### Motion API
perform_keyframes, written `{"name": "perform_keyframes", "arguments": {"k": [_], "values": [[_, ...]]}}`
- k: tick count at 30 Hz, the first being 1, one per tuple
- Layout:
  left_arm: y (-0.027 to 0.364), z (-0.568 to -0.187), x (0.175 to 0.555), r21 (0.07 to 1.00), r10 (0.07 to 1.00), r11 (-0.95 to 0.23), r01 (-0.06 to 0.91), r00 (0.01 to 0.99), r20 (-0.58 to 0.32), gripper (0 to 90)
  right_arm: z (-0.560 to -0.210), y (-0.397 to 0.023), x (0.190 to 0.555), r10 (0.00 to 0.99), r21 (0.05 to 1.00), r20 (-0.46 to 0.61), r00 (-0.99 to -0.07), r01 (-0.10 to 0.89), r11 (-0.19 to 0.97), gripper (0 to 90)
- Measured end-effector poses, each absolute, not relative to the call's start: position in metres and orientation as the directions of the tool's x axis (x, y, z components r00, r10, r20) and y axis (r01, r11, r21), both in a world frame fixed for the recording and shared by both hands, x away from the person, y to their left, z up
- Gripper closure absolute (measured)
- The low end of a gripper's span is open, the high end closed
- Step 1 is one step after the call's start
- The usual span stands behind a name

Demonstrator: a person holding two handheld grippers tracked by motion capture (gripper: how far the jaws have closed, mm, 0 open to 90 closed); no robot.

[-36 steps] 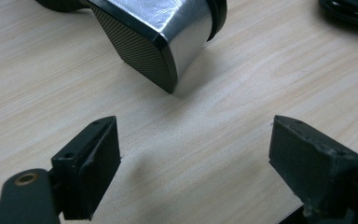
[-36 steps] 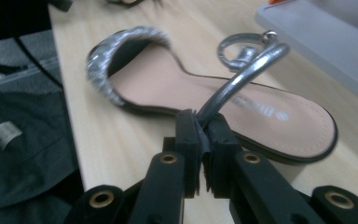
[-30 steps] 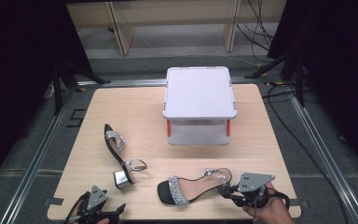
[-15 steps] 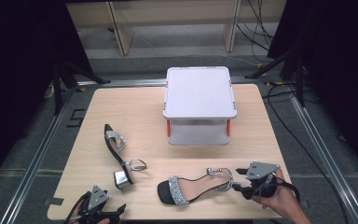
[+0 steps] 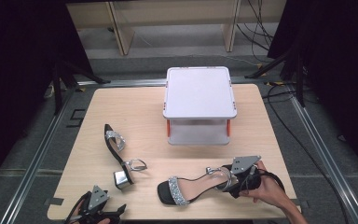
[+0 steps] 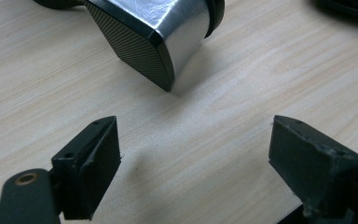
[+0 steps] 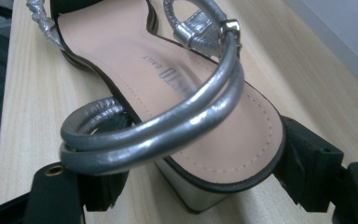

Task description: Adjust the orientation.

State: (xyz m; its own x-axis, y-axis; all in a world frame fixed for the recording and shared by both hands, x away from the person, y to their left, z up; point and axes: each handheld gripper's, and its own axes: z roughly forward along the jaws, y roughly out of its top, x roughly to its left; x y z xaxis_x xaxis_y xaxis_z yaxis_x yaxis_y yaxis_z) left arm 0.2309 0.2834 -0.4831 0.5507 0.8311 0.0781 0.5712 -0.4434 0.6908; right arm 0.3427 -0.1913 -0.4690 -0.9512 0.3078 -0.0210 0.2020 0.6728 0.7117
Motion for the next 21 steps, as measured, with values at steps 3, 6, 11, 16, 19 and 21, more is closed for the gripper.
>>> {"name": "perform_keyframes", "arguments": {"k": [3,6,11,16,19,21], "values": [[0.283,-0.483,0.23,0.693,0.836,-0.433,0.576,0.544,0.071,16.1,-0.466,-0.189,0.338,0.344,0.694,-0.017,-0.939,0.236,0.68,26.7],[0.285,-0.483,0.232,0.691,0.825,-0.461,0.556,0.556,0.103,16.1,-0.465,-0.188,0.335,0.365,0.694,-0.023,-0.931,0.247,0.676,26.8],[0.284,-0.483,0.231,0.694,0.829,-0.452,0.561,0.551,0.095,16.1,-0.463,-0.183,0.339,0.483,0.691,-0.027,-0.875,0.333,0.642,26.8],[0.284,-0.483,0.231,0.696,0.833,-0.446,0.563,0.546,0.092,16.1,-0.463,-0.182,0.336,0.597,0.673,0.001,-0.802,0.442,0.593,26.9],[0.285,-0.483,0.232,0.694,0.828,-0.455,0.557,0.551,0.101,16.1,-0.459,-0.181,0.324,0.599,0.65,-0.004,-0.801,0.453,0.61,31.5],[0.285,-0.483,0.232,0.694,0.829,-0.453,0.559,0.55,0.099,16.0,-0.458,-0.184,0.312,0.591,0.651,0.001,-0.806,0.449,0.612,35.1]]}}
